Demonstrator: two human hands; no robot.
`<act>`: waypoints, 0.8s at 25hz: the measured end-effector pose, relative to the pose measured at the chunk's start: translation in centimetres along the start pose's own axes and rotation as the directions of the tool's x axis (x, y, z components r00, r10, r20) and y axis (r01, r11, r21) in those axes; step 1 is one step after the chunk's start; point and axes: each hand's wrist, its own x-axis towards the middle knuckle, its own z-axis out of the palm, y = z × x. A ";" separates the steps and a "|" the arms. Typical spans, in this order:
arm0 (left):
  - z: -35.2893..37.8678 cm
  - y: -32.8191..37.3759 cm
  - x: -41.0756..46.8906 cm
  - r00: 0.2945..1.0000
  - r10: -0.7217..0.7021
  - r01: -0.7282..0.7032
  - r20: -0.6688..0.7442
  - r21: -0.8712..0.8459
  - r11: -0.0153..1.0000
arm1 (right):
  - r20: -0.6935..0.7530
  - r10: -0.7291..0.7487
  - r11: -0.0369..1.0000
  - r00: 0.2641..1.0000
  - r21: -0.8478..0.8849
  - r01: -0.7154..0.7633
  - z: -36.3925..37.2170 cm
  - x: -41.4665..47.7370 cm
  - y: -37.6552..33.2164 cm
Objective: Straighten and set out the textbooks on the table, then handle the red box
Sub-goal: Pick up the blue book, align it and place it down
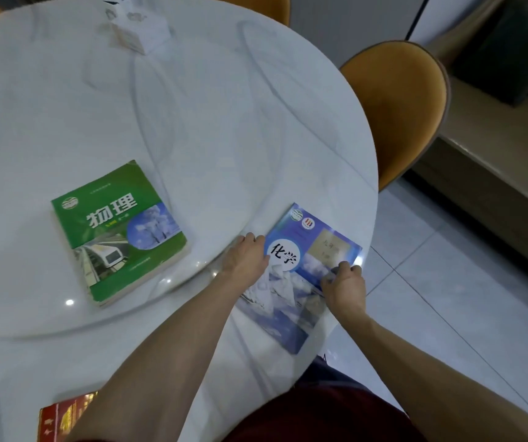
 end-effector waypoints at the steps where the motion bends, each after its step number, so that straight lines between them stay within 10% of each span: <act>1: 0.1 0.2 0.0 1.000 -0.024 0.024 -0.006 -0.033 0.999 | -0.002 0.072 0.994 0.997 0.081 -0.071 0.2 -0.3 0.0; 7: 0.2 0.4 1.6 0.962 -0.265 0.273 0.071 -0.325 0.905 | 0.042 0.339 0.878 0.940 0.345 -0.332 1.5 -0.6 -0.1; 12: 0.0 0.2 0.9 0.991 -0.131 0.131 0.041 -0.566 0.814 | 0.037 0.355 0.832 0.934 0.443 -0.334 1.8 -0.8 0.5; 20: -1.2 -0.3 -0.7 0.984 -0.159 0.141 0.084 -0.908 0.395 | 0.068 0.402 0.695 0.913 0.626 -0.353 1.7 -1.1 0.2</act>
